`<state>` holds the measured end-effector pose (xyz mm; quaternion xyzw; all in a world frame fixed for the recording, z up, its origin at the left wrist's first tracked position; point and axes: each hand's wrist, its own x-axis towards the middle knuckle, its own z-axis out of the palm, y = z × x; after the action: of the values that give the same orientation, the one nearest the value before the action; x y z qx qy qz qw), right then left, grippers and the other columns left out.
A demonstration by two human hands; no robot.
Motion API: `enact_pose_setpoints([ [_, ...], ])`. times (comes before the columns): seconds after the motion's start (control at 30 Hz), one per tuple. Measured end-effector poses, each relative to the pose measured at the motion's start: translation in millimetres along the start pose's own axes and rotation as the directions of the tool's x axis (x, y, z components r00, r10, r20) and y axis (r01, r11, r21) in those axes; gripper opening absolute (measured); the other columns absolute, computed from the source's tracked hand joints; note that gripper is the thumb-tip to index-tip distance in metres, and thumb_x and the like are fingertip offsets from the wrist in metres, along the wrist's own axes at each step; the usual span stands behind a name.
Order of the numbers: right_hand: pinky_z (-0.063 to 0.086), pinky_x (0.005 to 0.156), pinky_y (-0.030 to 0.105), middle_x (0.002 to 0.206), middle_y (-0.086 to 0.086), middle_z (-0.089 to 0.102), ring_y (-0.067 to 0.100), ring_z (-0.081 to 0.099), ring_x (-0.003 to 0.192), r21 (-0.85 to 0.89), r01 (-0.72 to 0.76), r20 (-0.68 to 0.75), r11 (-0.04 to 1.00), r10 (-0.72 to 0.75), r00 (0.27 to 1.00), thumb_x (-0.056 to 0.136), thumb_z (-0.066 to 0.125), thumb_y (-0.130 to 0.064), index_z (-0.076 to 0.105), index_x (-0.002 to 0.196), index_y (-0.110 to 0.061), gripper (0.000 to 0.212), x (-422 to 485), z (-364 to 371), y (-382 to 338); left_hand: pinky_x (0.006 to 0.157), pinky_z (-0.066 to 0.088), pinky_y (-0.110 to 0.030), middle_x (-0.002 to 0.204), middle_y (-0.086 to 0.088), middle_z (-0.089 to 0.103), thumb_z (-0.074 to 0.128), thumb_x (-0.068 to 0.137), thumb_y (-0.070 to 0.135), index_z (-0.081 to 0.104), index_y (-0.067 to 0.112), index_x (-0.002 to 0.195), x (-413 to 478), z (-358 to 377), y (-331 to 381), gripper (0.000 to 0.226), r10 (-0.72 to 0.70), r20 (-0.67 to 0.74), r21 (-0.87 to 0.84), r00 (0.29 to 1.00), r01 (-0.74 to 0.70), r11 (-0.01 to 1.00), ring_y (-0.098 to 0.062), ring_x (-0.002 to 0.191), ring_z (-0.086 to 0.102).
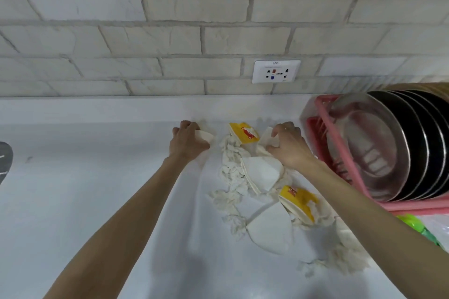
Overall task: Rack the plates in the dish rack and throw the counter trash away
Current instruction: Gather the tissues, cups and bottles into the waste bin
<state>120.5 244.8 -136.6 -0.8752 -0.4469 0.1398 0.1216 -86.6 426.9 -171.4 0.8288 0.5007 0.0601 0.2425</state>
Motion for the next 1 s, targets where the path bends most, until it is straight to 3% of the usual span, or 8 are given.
enact_pose_setpoints([
  [0.23, 0.042, 0.093, 0.04, 0.125, 0.008, 0.039, 0.028, 0.042, 0.116, -0.023, -0.146, 0.202, 0.989, 0.148, 0.968, 0.065, 0.073, -0.061, 0.043, 0.128, -0.012, 0.085, 18.3, 8.8, 3.7, 0.08, 0.043, -0.037, 0.139, 0.0, 0.042, 0.077, 0.077, 0.044, 0.052, 0.013, 0.124, -44.2, 2.5, 2.9, 0.061, 0.052, -0.09, -0.138, 0.995, -0.064, 0.988, -0.03, 0.121, 0.044],
  [0.37, 0.041, 0.077, 0.036, 0.118, 0.009, 0.044, 0.029, 0.048, 0.107, -0.038, -0.115, 0.198, 0.993, 0.12, 0.973, 0.067, 0.073, -0.056, 0.049, 0.117, -0.011, 0.071, 22.8, 15.9, 2.8, 0.08, 0.044, -0.035, 0.142, 0.003, 0.042, 0.077, 0.078, 0.046, 0.055, 0.017, 0.122, -60.7, 3.8, 4.0, 0.058, 0.059, -0.131, -0.199, 0.99, -0.085, 0.976, -0.026, 0.121, 0.047],
  [0.63, 0.04, 0.072, 0.034, 0.109, 0.002, 0.041, 0.025, 0.049, 0.101, 0.019, -0.109, 0.054, 0.994, 0.108, 0.993, 0.071, 0.073, -0.048, 0.049, 0.103, -0.015, 0.052, 24.1, 1.0, 4.7, 0.083, 0.043, -0.031, 0.135, 0.008, 0.048, 0.078, 0.077, 0.046, 0.056, 0.024, 0.119, -65.4, 4.1, 10.1, 0.052, 0.11, -0.165, -0.329, 0.98, -0.16, 0.931, -0.021, 0.117, 0.051],
  [0.9, 0.044, 0.083, 0.035, 0.116, 0.001, 0.044, 0.021, 0.047, 0.104, 0.045, 0.009, -0.107, 0.999, -0.004, 0.994, 0.072, 0.073, -0.049, 0.05, 0.105, -0.016, 0.052, -9.3, -25.5, -2.7, 0.09, 0.05, -0.038, 0.131, 0.007, 0.052, 0.079, 0.076, 0.046, 0.057, 0.026, 0.118, -74.0, 0.1, 28.6, 0.052, 0.163, -0.157, -0.392, 0.974, -0.213, 0.895, -0.019, 0.114, 0.055],
  [1.0, 0.046, 0.087, 0.037, 0.116, 0.003, 0.044, 0.023, 0.048, 0.106, 0.079, 0.074, -0.142, 0.994, -0.062, 0.988, 0.072, 0.075, -0.049, 0.05, 0.103, -0.015, 0.052, -45.5, -33.2, -7.5, 0.089, 0.05, -0.034, 0.125, 0.009, 0.055, 0.081, 0.076, 0.043, 0.057, 0.026, 0.117, -94.2, -3.7, 36.1, 0.05, 0.172, -0.16, -0.441, 0.972, -0.226, 0.869, -0.015, 0.11, 0.056],
])
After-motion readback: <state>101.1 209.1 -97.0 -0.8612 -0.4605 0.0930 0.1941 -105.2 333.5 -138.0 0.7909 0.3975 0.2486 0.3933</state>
